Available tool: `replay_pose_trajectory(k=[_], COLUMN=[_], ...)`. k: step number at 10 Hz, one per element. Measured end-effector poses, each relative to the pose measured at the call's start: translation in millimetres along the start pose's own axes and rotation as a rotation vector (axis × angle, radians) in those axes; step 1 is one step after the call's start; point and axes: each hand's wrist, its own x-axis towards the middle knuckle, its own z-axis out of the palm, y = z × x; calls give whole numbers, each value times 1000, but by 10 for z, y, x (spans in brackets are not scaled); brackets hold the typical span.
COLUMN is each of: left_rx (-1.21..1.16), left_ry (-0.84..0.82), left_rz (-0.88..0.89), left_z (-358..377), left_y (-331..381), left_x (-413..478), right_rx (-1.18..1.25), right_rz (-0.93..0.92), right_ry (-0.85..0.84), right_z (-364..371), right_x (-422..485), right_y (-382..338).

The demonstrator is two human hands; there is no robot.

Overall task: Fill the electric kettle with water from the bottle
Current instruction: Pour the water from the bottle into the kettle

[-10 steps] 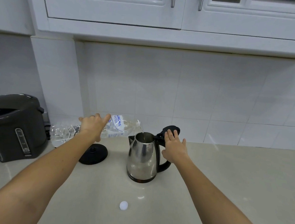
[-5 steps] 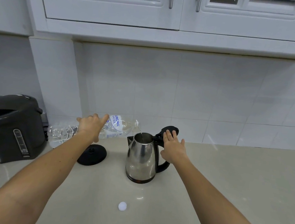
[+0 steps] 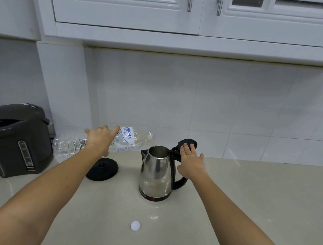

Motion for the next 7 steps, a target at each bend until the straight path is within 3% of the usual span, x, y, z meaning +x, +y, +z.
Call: replay_pose_trajectory(k=[7], left_rx=[-77], left_ry=[-15], left_rz=[-4], left_z=[100], left_y=[26], left_x=[-27], right_rx=[-18], right_rz=[-16], right_ry=[-22], right_z=[-35], right_x=[-24], right_y=[-4])
